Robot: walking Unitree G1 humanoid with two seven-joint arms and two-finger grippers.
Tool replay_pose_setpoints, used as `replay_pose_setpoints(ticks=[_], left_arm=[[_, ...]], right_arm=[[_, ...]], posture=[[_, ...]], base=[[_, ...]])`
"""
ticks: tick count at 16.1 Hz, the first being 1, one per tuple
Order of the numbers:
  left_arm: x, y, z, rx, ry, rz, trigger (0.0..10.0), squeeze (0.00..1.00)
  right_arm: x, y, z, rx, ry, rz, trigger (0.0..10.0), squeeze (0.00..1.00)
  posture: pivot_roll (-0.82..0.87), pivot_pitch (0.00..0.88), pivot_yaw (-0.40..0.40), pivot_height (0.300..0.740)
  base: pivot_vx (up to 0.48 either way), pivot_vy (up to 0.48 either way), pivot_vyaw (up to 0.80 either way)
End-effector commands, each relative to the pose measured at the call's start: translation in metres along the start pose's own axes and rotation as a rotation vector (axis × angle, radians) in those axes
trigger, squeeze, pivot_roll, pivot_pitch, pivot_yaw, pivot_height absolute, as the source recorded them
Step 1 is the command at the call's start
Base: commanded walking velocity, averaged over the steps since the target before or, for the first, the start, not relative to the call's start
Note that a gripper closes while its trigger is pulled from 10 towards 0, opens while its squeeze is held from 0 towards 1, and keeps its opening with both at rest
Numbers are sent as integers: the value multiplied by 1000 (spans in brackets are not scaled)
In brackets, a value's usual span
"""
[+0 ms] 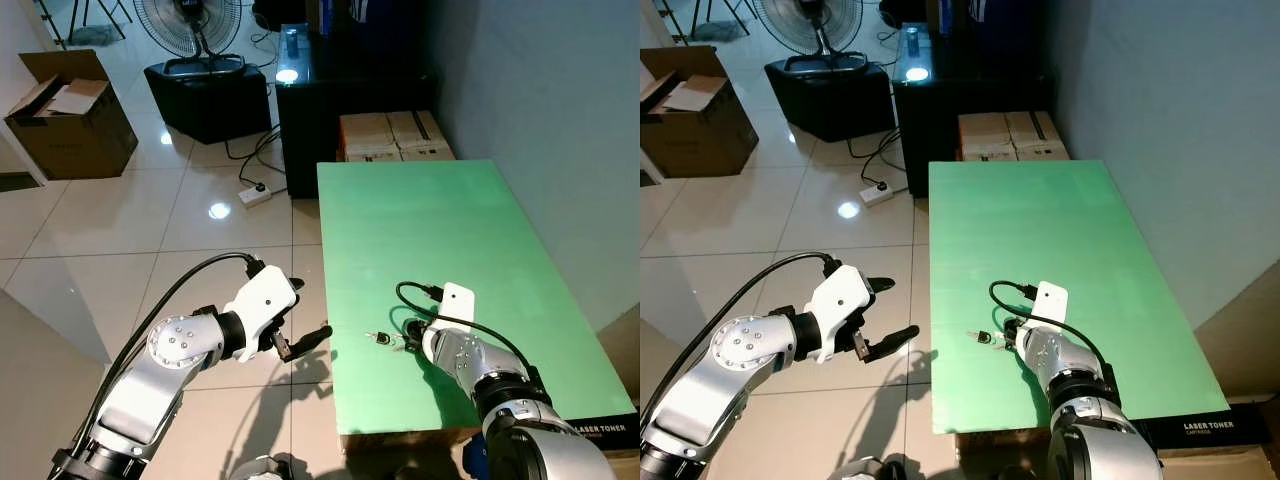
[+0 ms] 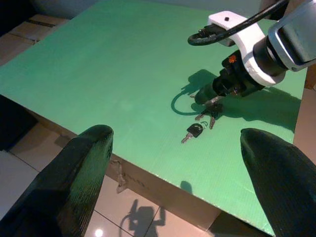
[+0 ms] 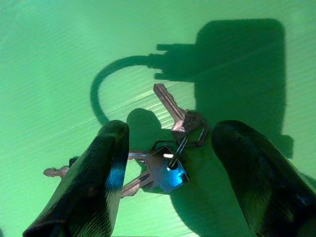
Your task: Hang keys on a hook
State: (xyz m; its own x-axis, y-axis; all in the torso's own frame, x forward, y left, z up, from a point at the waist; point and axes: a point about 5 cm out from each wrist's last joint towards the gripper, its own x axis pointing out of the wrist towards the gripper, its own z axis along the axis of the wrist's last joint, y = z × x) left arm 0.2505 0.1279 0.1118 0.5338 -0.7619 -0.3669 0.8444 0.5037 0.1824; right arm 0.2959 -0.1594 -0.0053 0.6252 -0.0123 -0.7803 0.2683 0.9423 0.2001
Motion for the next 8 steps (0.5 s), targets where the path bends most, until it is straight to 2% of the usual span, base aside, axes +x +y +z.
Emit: replay_pose_setpoints(ticks=[1,2,3,4,8], left_arm=[[-3,2,4,17,-4,-1,10000,0],[-3,2,4,18,-3,-4,10000,0],[-3,2,4,18,-3,-5,10000,0],[-3,2,4,18,-1,-6,10000,0],[-4,1,4,18,1,-3,10000,0]], right_arm=[[0,2,2,18,-8,9,5451,0],[1,1,0,22,-5,8,745,0],[1,1,0,23,-4,7,745,0],[1,1,-1,23,-1,8,0,0],[2,2,-3,18,4,9,0,0]], posture=[[-12,63,70,740],[-11,65,71,740],[-11,65,71,740],[-9,65,69,740],[-6,65,64,740]], base=[[0,0,0],[0,0,0],[0,0,0],[0,0,0],[0,0,0]])
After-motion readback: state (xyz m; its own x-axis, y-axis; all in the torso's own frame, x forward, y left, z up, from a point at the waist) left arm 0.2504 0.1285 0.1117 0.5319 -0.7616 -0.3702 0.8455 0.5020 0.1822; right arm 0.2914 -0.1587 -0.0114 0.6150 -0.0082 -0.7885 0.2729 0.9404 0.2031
